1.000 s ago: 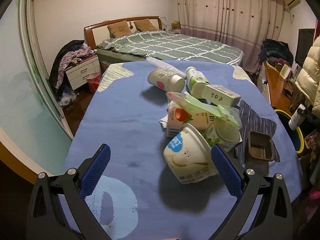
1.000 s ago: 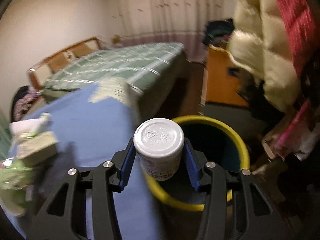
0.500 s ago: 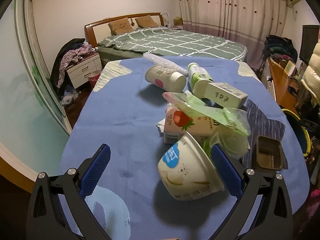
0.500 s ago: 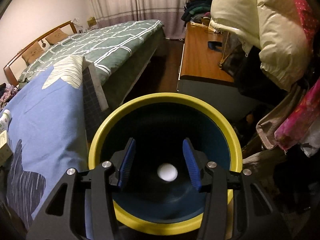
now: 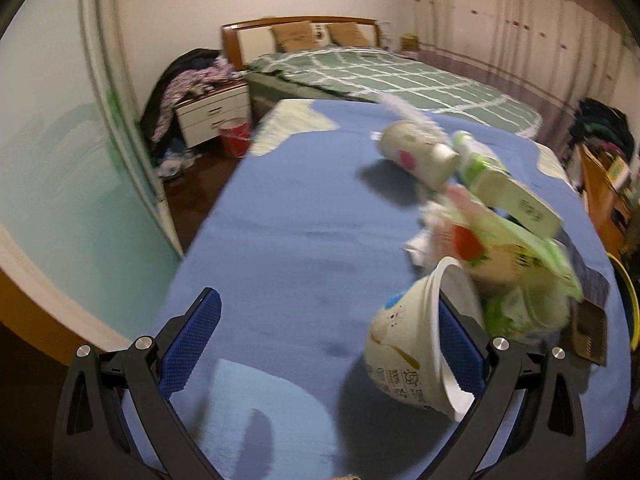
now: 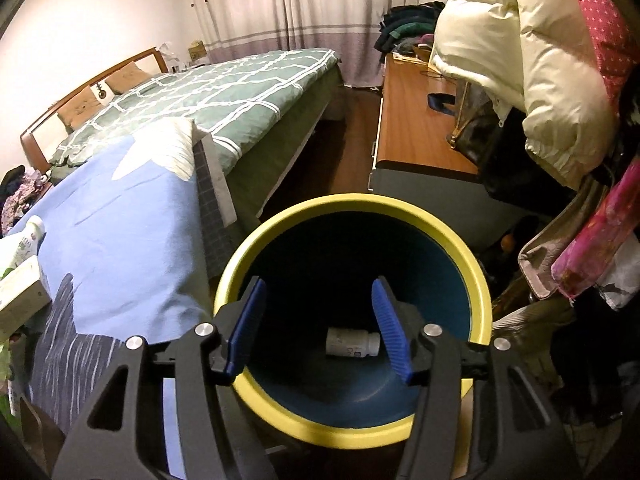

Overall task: Collect trash
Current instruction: 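Carry the white cup over the yellow bin and open the right gripper, then grasp the white plastic bowl with the left gripper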

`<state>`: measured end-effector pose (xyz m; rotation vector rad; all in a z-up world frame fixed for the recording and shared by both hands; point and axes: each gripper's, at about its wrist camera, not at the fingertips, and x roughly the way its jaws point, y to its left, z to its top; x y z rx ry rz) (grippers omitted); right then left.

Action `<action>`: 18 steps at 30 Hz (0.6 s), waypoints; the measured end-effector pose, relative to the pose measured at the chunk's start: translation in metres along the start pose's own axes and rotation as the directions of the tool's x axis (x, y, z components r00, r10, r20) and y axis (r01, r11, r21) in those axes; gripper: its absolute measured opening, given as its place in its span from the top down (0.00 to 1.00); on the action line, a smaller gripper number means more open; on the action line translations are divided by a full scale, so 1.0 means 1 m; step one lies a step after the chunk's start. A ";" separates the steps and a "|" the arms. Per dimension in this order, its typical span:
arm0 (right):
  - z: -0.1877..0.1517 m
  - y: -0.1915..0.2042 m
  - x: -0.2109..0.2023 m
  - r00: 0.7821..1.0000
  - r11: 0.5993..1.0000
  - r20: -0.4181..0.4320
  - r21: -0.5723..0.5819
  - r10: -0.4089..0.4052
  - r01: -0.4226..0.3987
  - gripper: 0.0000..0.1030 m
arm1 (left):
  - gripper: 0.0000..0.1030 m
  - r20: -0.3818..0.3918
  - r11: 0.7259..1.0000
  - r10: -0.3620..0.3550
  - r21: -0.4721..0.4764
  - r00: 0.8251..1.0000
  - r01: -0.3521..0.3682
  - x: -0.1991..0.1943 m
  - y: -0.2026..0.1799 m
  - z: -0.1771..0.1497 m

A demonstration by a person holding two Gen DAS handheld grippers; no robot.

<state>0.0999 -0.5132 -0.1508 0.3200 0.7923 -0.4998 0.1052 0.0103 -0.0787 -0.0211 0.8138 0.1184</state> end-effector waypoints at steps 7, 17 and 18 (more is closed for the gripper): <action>-0.003 0.008 -0.007 1.000 1.000 0.007 -0.011 0.019 -0.019 0.48 | 0.04 0.020 0.996 0.047 -0.074 0.999 -0.046 0.008 0.031 0.009; -0.004 0.010 -0.008 0.999 0.999 0.004 -0.012 0.042 -0.042 0.46 | 0.04 0.051 0.996 -0.082 0.032 0.995 0.080 -0.022 0.015 -0.010; -0.005 0.010 -0.009 0.999 0.999 0.006 -0.011 0.044 -0.044 0.46 | 0.04 0.046 0.993 -0.102 0.056 0.994 0.100 -0.024 0.010 -0.015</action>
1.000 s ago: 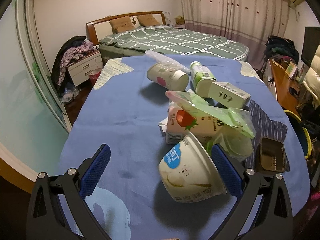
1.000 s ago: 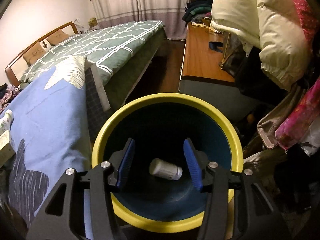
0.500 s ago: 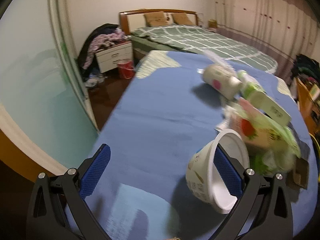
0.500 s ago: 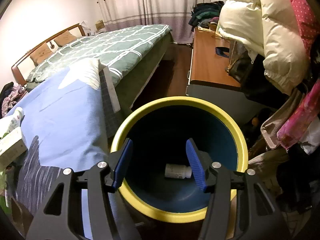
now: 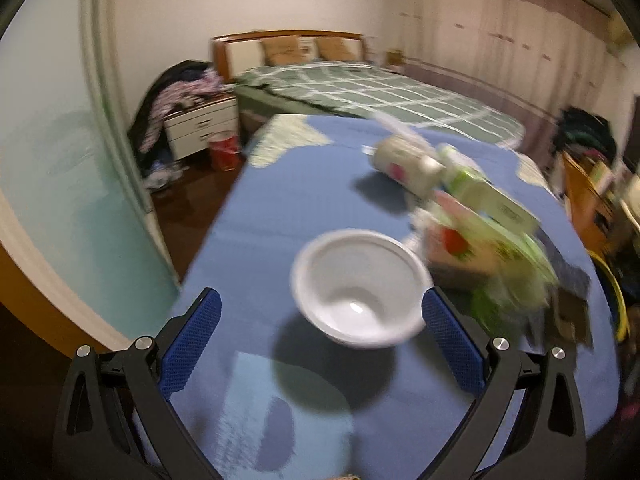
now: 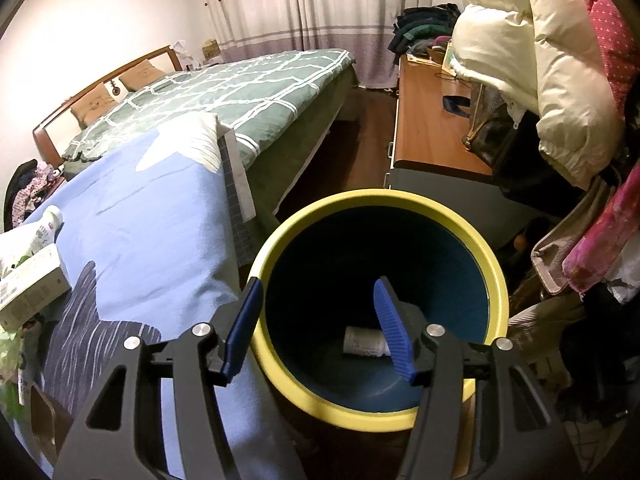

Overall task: Collect trash
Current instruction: 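Grasp the white plastic bowl with the left gripper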

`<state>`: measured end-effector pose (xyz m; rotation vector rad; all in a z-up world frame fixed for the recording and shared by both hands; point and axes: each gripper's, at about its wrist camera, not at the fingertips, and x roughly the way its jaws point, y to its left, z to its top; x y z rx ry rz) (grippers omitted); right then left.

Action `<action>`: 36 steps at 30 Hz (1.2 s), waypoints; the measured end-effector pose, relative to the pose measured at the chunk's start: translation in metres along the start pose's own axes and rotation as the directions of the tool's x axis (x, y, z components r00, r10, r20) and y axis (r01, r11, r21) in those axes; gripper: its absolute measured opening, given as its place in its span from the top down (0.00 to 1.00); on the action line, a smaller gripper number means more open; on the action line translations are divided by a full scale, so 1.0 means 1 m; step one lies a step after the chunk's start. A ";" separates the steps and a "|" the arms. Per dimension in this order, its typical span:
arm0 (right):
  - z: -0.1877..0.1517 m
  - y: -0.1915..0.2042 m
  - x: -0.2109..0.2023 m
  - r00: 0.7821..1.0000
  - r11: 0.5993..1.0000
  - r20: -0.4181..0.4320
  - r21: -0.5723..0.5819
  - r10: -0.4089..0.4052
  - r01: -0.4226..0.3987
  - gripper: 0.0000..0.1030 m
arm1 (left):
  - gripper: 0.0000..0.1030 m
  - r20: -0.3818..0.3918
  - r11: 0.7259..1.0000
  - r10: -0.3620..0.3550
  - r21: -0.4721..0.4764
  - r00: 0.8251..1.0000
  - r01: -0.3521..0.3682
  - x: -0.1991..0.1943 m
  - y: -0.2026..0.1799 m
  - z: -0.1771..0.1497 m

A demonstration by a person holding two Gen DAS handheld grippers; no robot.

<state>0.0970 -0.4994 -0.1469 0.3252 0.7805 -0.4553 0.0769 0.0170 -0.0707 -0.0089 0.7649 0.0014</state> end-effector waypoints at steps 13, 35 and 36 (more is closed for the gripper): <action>-0.004 -0.001 -0.004 1.000 1.000 0.003 0.010 0.013 -0.013 0.45 | 0.04 -0.105 0.999 0.032 0.016 0.994 -0.030 0.050 -0.026 -0.010; -0.006 0.000 -0.005 0.999 0.999 -0.001 0.021 0.041 -0.041 0.45 | 0.10 -0.021 0.999 0.030 0.028 0.999 -0.030 0.055 -0.023 0.015; -0.006 0.000 -0.006 0.999 0.999 0.002 0.020 0.043 -0.043 0.45 | 0.10 -0.012 0.999 0.024 0.034 1.000 -0.024 0.049 -0.024 0.017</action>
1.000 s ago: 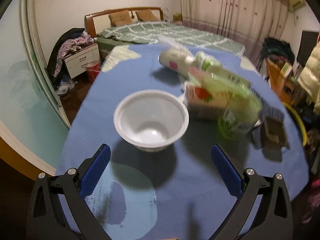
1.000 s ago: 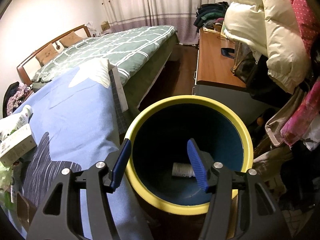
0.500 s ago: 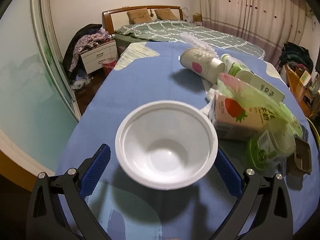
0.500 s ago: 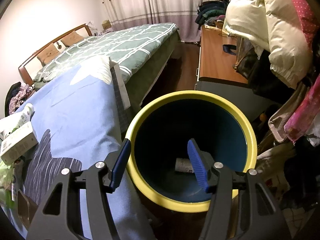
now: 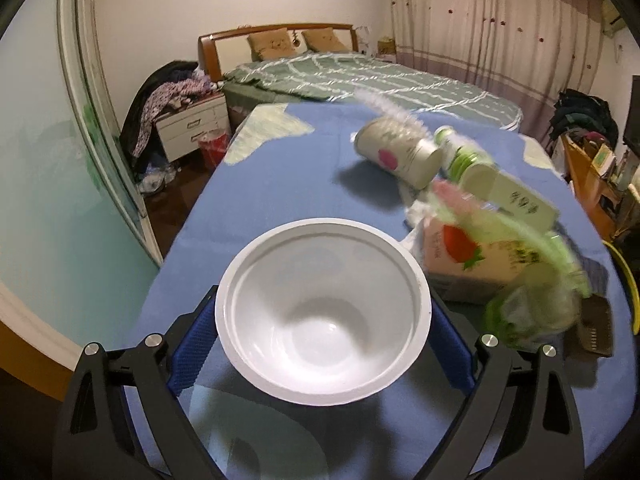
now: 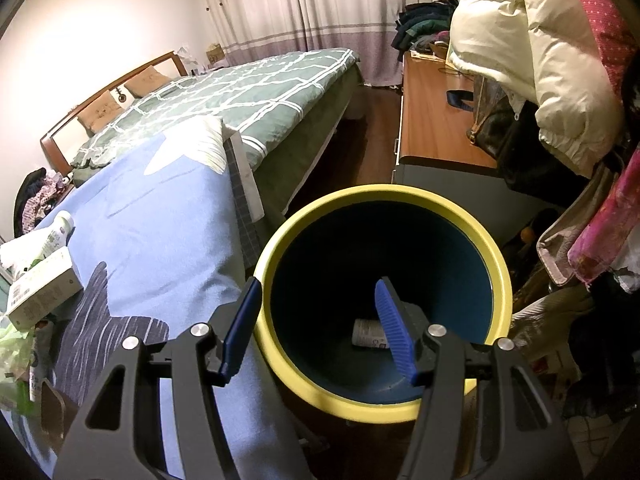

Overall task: Collect trash
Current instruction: 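Grasp the white plastic bowl with the left gripper, then carry the white bowl over the yellow bin and release it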

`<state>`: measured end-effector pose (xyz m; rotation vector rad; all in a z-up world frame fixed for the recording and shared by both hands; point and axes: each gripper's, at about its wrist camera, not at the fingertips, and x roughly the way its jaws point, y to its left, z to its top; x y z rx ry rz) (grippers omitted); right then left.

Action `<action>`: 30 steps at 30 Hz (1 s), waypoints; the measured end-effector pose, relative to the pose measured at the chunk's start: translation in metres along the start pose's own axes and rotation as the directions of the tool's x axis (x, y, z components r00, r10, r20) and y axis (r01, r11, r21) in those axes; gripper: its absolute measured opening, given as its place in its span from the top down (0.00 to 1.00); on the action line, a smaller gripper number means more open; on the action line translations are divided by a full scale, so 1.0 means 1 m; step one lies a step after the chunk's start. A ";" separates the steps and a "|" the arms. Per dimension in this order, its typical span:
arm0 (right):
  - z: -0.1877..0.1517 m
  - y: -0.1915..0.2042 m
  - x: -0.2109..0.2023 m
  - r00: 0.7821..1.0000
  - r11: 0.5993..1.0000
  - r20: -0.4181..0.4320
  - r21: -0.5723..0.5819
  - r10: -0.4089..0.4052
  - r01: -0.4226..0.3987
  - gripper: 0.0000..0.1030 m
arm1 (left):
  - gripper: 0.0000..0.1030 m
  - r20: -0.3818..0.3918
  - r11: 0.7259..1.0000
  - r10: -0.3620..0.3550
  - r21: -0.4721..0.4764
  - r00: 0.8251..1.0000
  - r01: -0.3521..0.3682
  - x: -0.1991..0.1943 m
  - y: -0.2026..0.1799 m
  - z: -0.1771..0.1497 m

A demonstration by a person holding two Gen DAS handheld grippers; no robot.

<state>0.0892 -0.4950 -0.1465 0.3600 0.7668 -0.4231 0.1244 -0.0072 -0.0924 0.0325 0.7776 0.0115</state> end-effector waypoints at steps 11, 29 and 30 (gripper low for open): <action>-0.006 -0.025 -0.027 1.000 1.000 0.024 -0.007 0.002 -0.002 0.45 | 0.10 0.095 0.978 -0.179 0.123 0.979 0.167 -0.084 -0.069 0.037; -0.035 -0.083 -0.077 0.997 0.999 0.060 0.006 -0.051 0.051 0.40 | 0.10 -0.099 0.746 -0.525 0.424 0.845 0.513 -0.051 -0.374 0.068; -0.036 -0.086 -0.077 0.997 0.999 0.056 0.011 -0.054 0.053 0.40 | 0.10 -0.116 0.740 -0.522 0.431 0.845 0.516 -0.044 -0.390 0.067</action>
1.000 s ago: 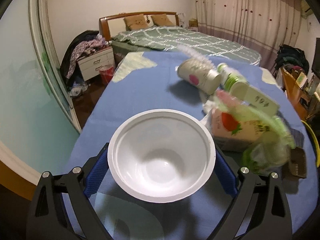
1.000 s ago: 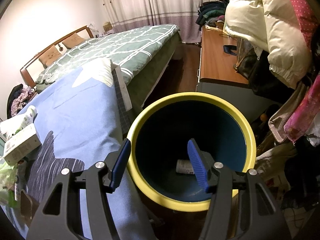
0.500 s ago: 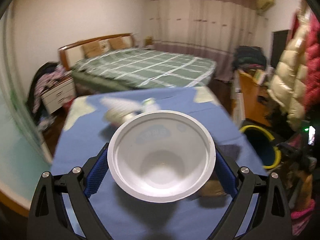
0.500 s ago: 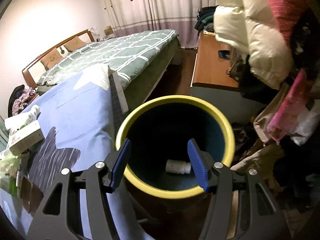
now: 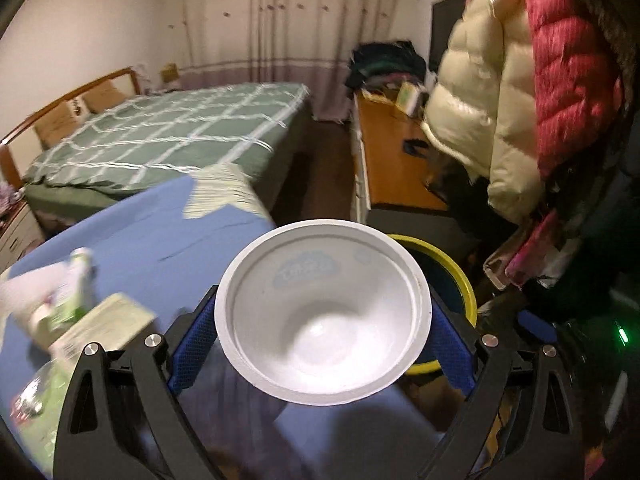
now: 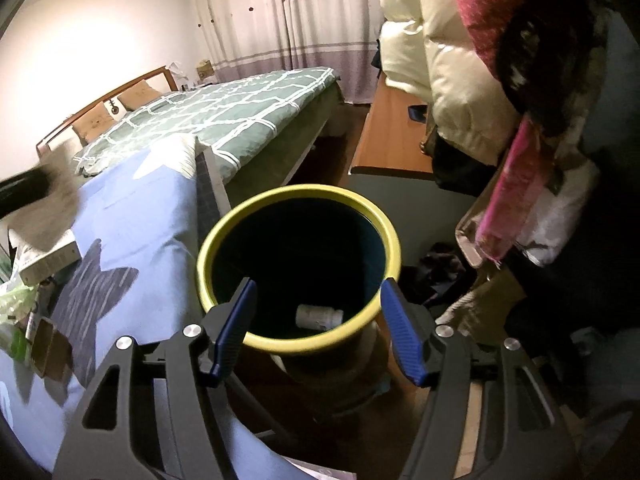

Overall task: Collect trash
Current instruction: 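Carry the white bowl over the yellow bin and release it, then grasp the green plastic bag with the right gripper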

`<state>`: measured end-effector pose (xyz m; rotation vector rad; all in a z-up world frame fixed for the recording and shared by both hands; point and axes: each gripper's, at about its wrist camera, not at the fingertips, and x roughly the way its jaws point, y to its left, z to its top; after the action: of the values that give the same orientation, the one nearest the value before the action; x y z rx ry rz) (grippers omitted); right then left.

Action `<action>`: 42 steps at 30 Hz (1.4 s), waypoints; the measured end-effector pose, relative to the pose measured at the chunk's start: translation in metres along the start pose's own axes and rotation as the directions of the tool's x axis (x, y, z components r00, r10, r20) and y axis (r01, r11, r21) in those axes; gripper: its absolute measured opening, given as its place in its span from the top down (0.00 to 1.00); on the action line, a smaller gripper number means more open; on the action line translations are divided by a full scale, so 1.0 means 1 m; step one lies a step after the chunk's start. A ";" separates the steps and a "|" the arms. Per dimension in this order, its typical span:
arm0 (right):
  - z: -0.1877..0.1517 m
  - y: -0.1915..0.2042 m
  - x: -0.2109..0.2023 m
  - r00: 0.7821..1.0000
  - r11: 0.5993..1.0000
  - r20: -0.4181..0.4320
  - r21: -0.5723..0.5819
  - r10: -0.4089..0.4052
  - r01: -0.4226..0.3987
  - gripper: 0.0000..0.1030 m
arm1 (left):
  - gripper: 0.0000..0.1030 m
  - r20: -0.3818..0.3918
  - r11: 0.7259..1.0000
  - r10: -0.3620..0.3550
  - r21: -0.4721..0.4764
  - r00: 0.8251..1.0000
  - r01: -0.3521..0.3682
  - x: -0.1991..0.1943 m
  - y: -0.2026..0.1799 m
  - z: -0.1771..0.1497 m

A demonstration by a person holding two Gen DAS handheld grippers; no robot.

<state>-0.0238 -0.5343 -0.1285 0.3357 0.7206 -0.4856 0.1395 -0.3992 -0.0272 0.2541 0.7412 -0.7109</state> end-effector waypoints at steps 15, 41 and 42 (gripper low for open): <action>-0.009 -0.018 0.008 0.999 0.999 -0.037 0.036 0.015 -0.013 0.39 | 0.08 -0.149 0.999 -0.021 0.026 0.989 0.025 0.113 -0.062 0.017; 0.004 0.130 -0.003 0.968 0.946 -0.053 -0.209 0.244 -0.250 0.39 | 0.05 0.123 0.888 0.400 -0.297 0.908 -0.351 -0.186 0.162 -0.094; 0.003 0.144 -0.005 0.963 0.935 -0.057 -0.228 0.264 -0.271 0.39 | 0.05 0.118 0.873 0.426 -0.314 0.897 -0.374 -0.194 0.171 -0.102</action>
<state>0.0511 -0.4131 -0.1043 0.2136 0.7360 -0.1349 0.1000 -0.1298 0.0286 0.0719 0.5785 -0.2195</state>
